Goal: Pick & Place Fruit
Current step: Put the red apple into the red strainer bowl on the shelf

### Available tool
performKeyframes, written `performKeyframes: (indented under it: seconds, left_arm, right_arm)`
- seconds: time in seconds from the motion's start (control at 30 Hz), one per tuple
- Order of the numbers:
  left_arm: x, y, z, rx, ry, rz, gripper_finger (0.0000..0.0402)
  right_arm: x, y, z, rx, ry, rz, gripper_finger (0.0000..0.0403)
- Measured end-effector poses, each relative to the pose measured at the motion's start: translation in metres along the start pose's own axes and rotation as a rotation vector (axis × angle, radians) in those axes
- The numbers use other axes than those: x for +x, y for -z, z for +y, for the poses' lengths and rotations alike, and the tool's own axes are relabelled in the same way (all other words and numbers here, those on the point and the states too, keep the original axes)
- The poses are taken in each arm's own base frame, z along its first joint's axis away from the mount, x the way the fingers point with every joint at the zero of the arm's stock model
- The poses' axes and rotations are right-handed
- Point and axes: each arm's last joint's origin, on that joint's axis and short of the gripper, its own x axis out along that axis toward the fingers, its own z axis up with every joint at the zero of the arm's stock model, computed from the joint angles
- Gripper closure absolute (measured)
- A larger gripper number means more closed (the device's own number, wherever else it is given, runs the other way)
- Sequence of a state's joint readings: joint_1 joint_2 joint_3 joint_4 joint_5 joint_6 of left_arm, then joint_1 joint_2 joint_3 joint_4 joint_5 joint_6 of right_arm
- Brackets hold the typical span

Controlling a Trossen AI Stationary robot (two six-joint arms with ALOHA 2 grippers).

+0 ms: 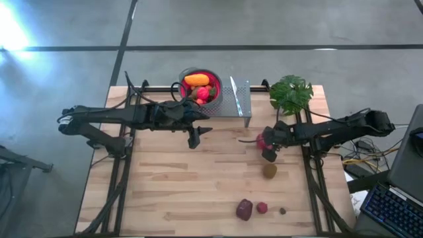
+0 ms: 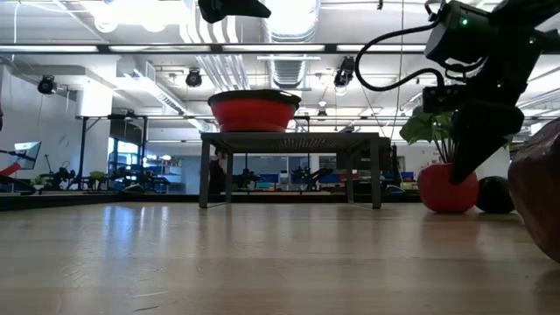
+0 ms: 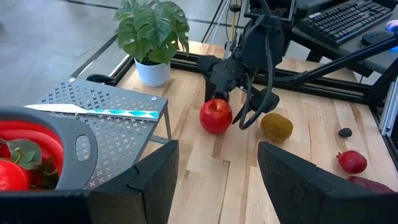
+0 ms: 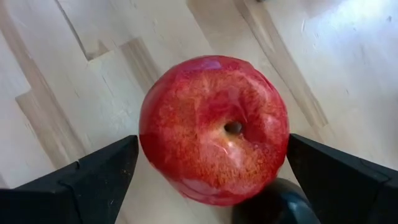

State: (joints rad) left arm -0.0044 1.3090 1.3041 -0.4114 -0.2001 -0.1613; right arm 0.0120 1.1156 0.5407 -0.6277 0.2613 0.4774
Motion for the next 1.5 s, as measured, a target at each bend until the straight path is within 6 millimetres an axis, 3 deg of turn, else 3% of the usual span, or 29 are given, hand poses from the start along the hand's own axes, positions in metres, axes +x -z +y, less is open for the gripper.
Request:
performKeyframes:
  seconds: [0.67, 1.1, 1.33, 1.5]
  left_arm:
    - [0.000, 0.000, 0.000, 0.052, 0.000, 0.001, 0.0177]
    - [0.000, 0.008, 0.001, 0.078, -0.011, 0.085, 0.0177]
    - [-0.001, 0.013, 0.003, 0.285, -0.010, 0.132, 0.0177]
    - [-0.001, 0.014, 0.004, 0.490, -0.025, 0.155, 0.0177]
  right_arm:
    - [0.012, 0.009, -0.002, 0.085, 0.023, -0.037, 0.0005]
    - [0.012, 0.009, -0.002, 0.207, 0.010, -0.033, 0.0073]
    - [0.008, 0.006, 0.001, 0.265, -0.070, 0.003, 0.0071]
    - [-0.007, -0.013, 0.008, 0.269, -0.155, -0.024, 0.0079]
